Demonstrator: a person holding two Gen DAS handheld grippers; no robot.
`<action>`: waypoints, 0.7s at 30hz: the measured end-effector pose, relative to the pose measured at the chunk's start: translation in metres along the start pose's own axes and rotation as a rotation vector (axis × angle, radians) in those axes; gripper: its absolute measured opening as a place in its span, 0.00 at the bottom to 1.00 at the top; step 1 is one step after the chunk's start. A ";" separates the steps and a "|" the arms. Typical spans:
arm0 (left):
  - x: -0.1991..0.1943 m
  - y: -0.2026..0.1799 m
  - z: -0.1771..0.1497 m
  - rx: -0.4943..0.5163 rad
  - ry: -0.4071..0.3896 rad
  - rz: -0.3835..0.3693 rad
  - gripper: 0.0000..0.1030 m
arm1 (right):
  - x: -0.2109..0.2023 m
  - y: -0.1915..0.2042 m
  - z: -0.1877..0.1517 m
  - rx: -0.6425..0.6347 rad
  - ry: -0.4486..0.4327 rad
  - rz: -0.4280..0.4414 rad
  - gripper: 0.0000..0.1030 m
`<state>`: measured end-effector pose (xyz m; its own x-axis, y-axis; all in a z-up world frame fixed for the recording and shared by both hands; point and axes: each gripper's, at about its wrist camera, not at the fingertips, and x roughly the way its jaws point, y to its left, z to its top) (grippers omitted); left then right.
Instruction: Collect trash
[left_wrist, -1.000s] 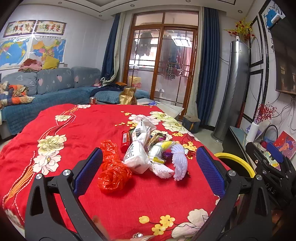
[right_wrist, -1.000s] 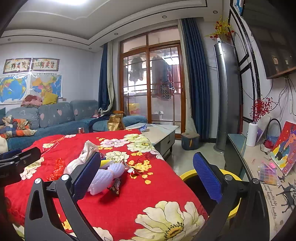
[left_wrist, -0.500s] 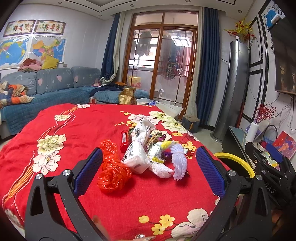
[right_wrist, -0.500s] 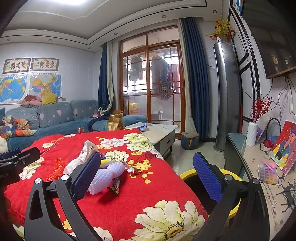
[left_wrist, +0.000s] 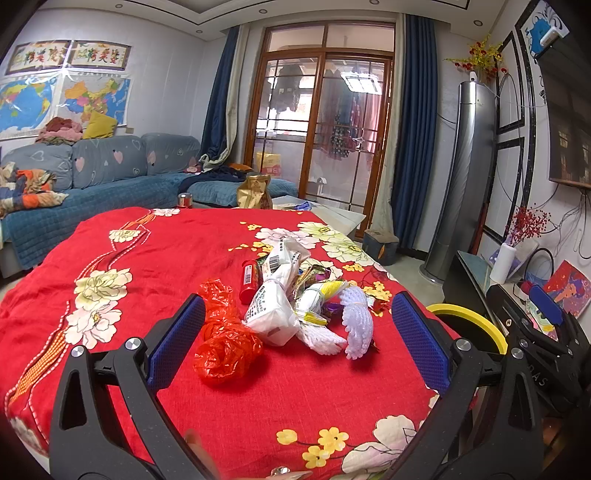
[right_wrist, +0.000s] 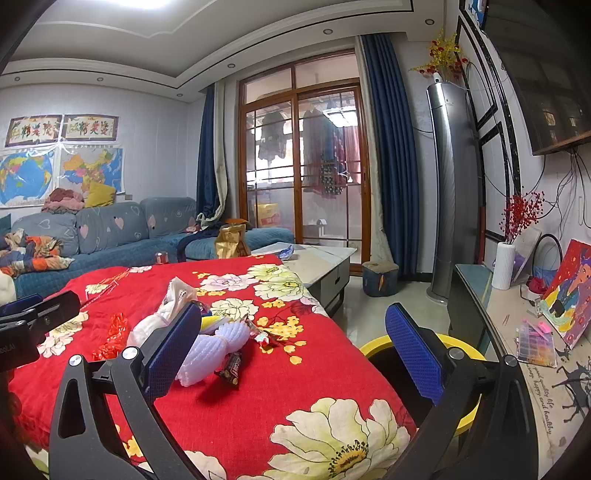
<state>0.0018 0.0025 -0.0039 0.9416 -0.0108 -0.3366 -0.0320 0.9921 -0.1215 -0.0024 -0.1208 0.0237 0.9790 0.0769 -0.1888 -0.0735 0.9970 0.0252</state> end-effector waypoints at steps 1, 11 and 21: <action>0.000 0.000 0.000 0.001 0.000 -0.001 0.90 | 0.000 0.000 0.000 0.000 0.002 0.000 0.94; 0.000 0.001 0.000 0.000 0.000 -0.001 0.90 | 0.001 0.001 -0.001 0.001 0.004 -0.001 0.94; 0.000 0.001 0.001 -0.003 0.000 0.004 0.90 | 0.004 0.002 -0.009 0.001 0.026 0.004 0.94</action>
<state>0.0020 0.0035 -0.0032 0.9414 -0.0070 -0.3372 -0.0368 0.9917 -0.1234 -0.0008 -0.1188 0.0143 0.9735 0.0816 -0.2138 -0.0775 0.9966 0.0272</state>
